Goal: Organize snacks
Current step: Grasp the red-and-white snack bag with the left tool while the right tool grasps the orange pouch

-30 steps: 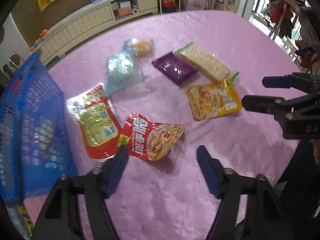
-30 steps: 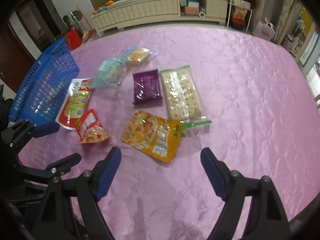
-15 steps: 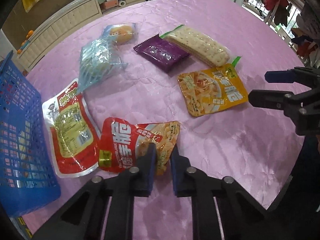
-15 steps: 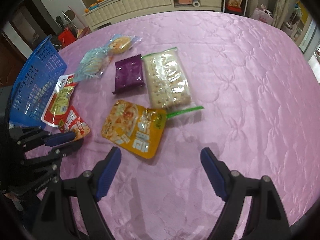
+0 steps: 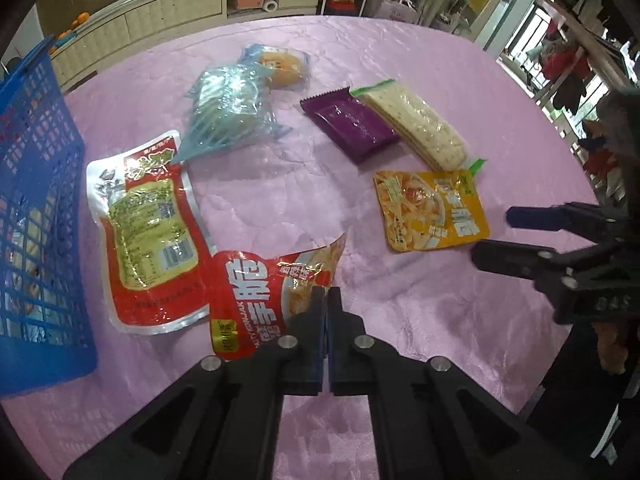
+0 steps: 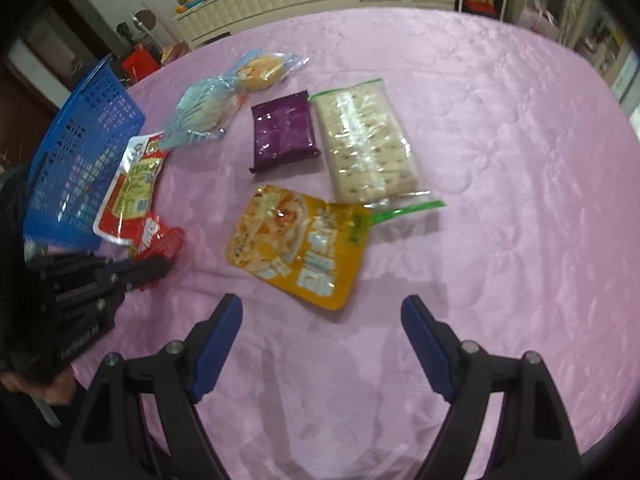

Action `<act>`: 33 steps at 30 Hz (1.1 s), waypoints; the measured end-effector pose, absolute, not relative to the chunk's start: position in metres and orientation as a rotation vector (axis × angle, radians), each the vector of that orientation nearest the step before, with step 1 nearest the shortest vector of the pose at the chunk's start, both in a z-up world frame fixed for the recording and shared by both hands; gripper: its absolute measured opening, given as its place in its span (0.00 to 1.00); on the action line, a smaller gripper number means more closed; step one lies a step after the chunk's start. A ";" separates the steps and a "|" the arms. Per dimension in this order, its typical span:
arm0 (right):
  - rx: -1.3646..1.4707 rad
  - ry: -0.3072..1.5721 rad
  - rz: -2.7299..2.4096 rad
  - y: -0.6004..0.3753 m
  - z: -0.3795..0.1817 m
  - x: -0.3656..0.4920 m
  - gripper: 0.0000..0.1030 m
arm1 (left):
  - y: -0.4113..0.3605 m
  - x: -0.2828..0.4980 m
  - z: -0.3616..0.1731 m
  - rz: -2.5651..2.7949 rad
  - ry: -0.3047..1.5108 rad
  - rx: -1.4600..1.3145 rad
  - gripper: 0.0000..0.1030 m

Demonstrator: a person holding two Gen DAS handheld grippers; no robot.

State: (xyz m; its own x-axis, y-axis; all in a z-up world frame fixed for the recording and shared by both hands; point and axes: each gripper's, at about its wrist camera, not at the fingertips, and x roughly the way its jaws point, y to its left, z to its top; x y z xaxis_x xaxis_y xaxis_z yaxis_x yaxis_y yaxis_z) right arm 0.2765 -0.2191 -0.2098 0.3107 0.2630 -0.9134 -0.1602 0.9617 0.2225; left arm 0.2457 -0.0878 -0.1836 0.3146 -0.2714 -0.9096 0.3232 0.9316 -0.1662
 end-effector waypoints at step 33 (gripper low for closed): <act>0.066 1.205 0.215 -0.191 -0.192 0.285 0.02 | -0.021 0.206 -0.134 -0.384 1.071 -0.093 0.00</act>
